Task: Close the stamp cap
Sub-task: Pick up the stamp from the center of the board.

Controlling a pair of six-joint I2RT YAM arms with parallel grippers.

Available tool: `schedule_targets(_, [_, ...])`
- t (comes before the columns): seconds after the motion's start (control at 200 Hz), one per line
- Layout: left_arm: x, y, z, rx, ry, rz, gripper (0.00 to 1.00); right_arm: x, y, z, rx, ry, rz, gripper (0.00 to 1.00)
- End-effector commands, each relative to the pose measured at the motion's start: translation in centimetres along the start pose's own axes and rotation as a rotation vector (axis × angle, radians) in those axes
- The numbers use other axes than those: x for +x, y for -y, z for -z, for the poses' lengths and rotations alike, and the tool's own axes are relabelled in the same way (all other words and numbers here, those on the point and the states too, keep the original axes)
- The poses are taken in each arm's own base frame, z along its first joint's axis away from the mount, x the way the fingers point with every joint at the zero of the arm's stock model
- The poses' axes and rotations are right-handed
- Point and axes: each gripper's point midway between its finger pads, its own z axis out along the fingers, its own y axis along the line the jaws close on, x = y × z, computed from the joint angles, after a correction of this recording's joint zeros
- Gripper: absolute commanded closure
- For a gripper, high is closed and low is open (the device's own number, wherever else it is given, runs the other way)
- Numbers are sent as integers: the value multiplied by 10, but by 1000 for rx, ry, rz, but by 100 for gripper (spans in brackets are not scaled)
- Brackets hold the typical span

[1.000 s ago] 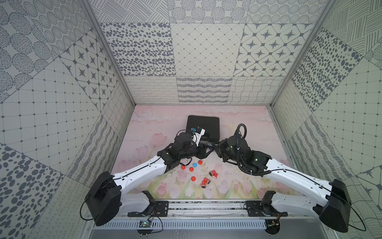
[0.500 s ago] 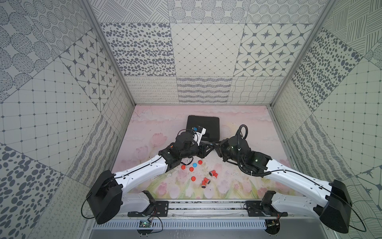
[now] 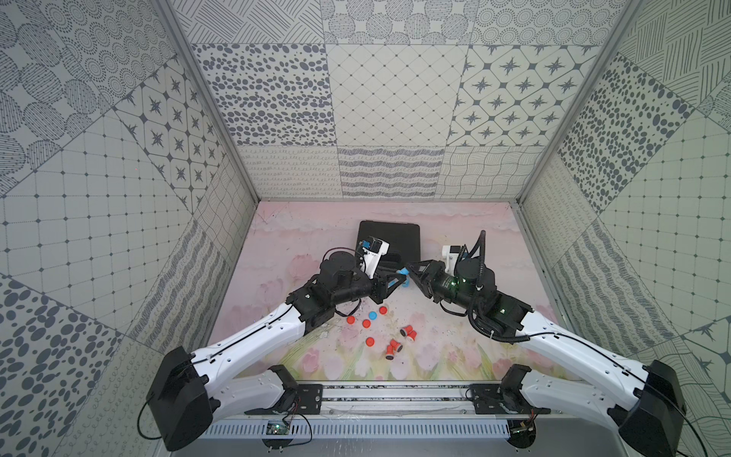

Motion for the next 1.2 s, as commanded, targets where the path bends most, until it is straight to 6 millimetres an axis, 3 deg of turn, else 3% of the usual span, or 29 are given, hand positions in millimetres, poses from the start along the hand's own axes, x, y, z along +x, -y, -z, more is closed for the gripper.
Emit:
schedule_targets(0.0, [-13,34,25,121,40,-291,92,14,-45,16,-173,-111,182,58])
schedule_targets(0.24, [-20,56,55,164,121,-496,93,40,-84,45,-271,-290,369,53])
schedule_targets(0.47, [-24,68,66,201,156,-557,94,62,-109,57,-362,-444,395,52])
schedule_targets(0.705, [-29,73,69,214,187,-561,95,75,-103,58,-346,-539,381,55])
schedule_targets(0.901, [-30,76,69,232,194,-562,96,73,-96,53,-312,-536,381,57])
schedule_targets(1.196, [-28,77,67,245,182,-559,97,78,-100,49,-340,-571,357,68])
